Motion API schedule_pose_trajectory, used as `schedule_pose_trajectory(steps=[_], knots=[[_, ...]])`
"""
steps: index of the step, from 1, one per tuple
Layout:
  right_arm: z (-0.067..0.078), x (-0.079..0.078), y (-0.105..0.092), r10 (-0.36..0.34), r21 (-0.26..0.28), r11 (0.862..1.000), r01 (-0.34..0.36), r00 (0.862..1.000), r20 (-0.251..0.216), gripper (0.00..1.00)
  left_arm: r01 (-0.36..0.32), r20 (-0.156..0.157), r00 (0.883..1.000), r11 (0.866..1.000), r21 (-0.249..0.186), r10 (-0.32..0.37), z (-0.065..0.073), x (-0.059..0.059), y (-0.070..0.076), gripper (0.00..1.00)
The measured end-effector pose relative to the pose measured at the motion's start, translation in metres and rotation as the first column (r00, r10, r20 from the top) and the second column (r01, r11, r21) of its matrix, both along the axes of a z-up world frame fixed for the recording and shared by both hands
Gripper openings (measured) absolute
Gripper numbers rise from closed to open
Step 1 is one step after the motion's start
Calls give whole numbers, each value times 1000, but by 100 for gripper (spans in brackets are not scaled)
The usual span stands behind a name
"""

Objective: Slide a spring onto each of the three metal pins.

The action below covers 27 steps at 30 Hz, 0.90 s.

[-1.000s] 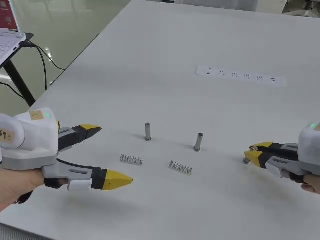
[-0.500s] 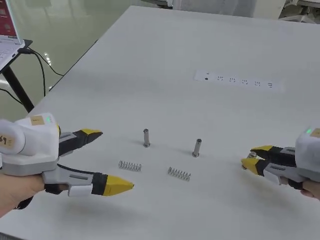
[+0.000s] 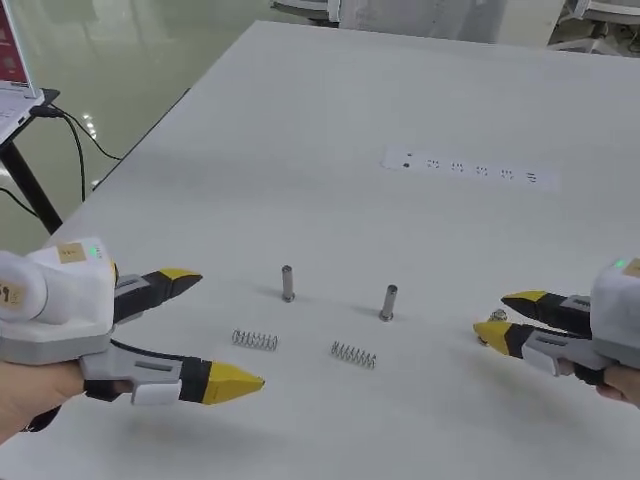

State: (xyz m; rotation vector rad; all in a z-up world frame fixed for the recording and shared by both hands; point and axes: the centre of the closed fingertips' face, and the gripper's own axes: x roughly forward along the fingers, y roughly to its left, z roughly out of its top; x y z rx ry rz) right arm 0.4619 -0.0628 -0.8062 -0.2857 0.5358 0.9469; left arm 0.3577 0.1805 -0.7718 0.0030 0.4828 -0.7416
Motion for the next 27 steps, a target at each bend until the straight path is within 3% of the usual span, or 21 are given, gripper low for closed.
schedule_pose_trajectory(steps=[23, 27], knots=[[14, -11, -1, -16, 44, 999, 16, 1000, -1, 36, 1, -11, 1000, 1000, 0, -1, -4, -3, -1, 98], [17, -16, 1, 15, 20, 1000, -15, 1000, 21, 36, -2, -10, 1000, 1000, 1, 2, -4, -2, 0, 98]])
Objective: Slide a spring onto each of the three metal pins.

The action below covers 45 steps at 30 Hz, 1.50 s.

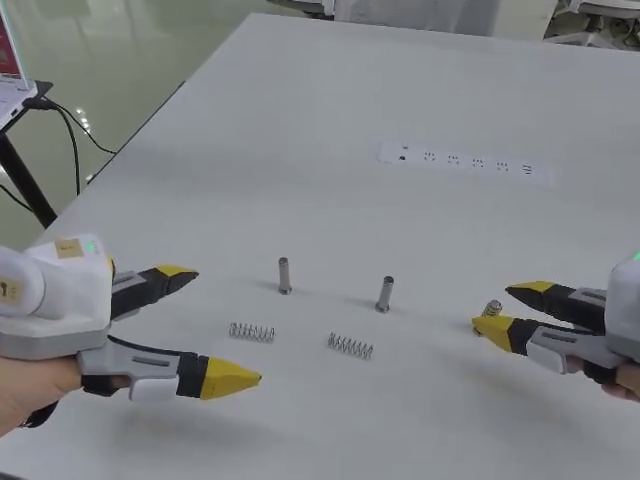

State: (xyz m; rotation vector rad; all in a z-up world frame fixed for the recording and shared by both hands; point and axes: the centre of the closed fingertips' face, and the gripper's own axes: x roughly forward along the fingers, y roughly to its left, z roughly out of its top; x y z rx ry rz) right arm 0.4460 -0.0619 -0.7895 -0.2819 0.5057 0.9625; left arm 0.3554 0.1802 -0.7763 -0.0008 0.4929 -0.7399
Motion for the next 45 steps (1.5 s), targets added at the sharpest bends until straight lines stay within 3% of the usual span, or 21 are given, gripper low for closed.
schedule_pose_trajectory(steps=[5, 9, 13, 17, 25, 37, 45], knots=[[6, -10, 10, 67, -44, 997, -65, 997, 29, 36, -2, 0, 1000, 1000, 0, 2, 0, 0, 0, 98], [14, -14, 21, 128, -80, 989, -122, 989, 80, 36, 0, -4, 1000, 1000, 0, 0, -3, 0, 0, 98], [19, -19, 31, 176, -108, 980, -165, 980, 94, 36, -2, -5, 1000, 1000, 1, 2, -3, -1, 1, 98], [21, -24, 42, 236, -150, 964, -219, 965, 113, 34, -3, -5, 1000, 1000, 4, 3, -3, -1, 2, 98], [18, -35, 61, 331, -204, 930, -305, 938, 106, 31, -10, -3, 1000, 1000, 7, 10, -3, -2, 5, 98], [10, -54, 98, 473, -275, 858, -434, 877, 91, 27, -7, -4, 1000, 1000, 11, 7, -3, -4, 7, 98], [-5, -62, 117, 510, -293, 830, -475, 859, 52, 26, 0, 0, 1000, 1000, 15, 0, -3, -4, 6, 98]])
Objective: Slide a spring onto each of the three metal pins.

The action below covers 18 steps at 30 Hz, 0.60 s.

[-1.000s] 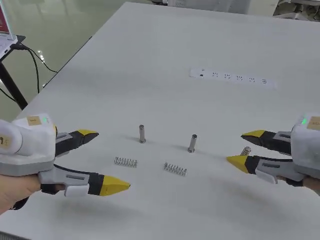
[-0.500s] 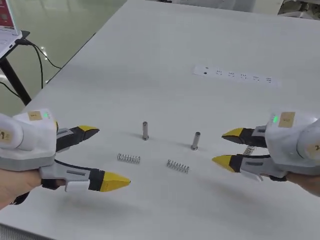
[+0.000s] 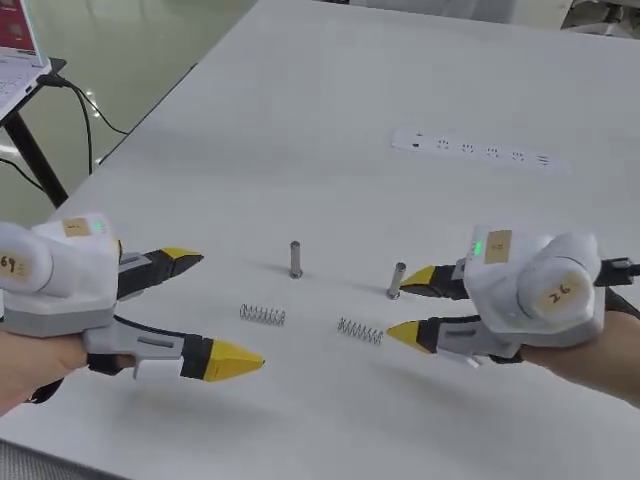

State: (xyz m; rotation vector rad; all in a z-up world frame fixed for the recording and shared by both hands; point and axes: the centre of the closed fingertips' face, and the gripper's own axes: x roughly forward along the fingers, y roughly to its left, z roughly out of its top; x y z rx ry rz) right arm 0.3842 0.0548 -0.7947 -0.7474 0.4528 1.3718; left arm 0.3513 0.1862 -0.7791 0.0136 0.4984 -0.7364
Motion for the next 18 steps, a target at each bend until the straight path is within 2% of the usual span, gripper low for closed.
schedule_pose_trajectory(steps=[9, 18], knots=[[-18, 1, 17, -3, -26, 1000, 2, 999, -40, 23, 19, -3, 1000, 1000, 19, -19, -3, -3, -2, 98], [-41, 2, 19, -27, -73, 997, 19, 995, -99, 20, 43, 0, 999, 998, 46, -43, -3, -5, -3, 98]])
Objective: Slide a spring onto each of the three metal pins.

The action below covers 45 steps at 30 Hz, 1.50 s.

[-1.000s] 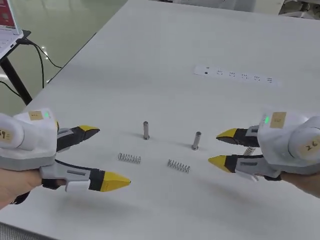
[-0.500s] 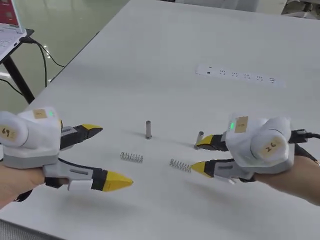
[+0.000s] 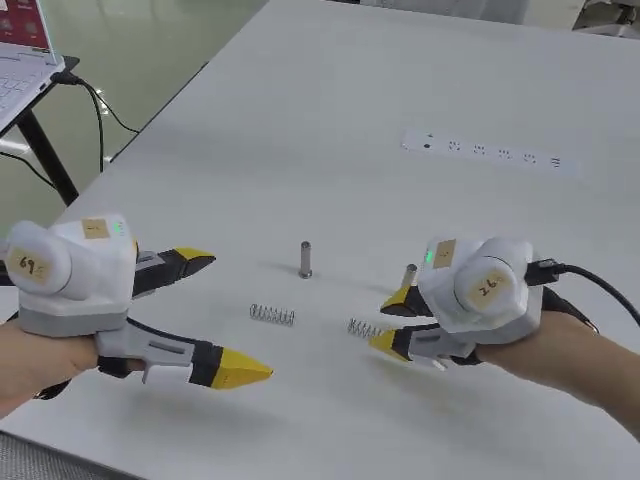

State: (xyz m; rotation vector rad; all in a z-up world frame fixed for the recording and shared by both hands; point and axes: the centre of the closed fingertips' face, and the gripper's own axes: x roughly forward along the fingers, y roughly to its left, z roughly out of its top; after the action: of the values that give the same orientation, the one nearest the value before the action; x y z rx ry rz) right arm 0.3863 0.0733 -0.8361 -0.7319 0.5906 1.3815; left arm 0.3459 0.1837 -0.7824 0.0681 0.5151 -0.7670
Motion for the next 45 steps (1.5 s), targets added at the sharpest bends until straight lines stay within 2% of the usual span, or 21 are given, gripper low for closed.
schedule_pose_trajectory(steps=[5, 13, 19, 25, 26, 27, 30, 32, 36, 39, 43, 45], knots=[[-7, 2, 3, -29, -4, 1000, 29, 999, -29, 17, 11, -6, 1000, 1000, 17, -11, -4, -2, -1, 98], [-21, 2, 5, -28, -43, 999, 27, 999, -42, 16, 12, -13, 1000, 1000, 24, -12, -5, -5, 0, 98], [-23, 6, 2, -52, -66, 997, 49, 997, -49, 13, 12, -12, 1000, 1000, 27, -12, -3, -4, 1, 98], [-26, 3, -1, -44, -85, 996, 38, 997, -62, 9, 11, -13, 1000, 1000, 27, -10, -3, -4, 0, 98], [-27, 4, -3, -62, -94, 994, 56, 996, -61, 8, 13, -14, 1000, 1000, 28, -12, -4, -5, -1, 98], [-27, 4, -1, -49, -84, 996, 44, 997, -64, 8, 14, -16, 1000, 999, 29, -14, -4, -5, -1, 98], [-27, 3, -1, -47, -81, 996, 42, 997, -68, 8, 20, -17, 1000, 999, 31, -19, -4, -5, -3, 98], [-25, 2, -3, -37, -76, 997, 33, 998, -50, 8, 23, -15, 1000, 999, 28, -23, -3, -4, -6, 98], [-18, 0, -8, -49, -47, 998, 46, 997, -62, 8, 48, -17, 999, 999, 25, -47, -2, -5, -15, 97], [-12, -1, -15, -44, -41, 998, 42, 998, -53, 8, 87, -35, 996, 996, 25, -86, -4, -8, -23, 93], [-5, -2, -22, -47, -36, 998, 45, 998, -50, 8, 104, -40, 994, 994, 25, -103, -4, -8, -27, 92], [0, -2, -25, -46, -26, 999, 45, 998, -51, 8, 114, -49, 992, 993, 4, -114, -3, -8, -33, 89]])
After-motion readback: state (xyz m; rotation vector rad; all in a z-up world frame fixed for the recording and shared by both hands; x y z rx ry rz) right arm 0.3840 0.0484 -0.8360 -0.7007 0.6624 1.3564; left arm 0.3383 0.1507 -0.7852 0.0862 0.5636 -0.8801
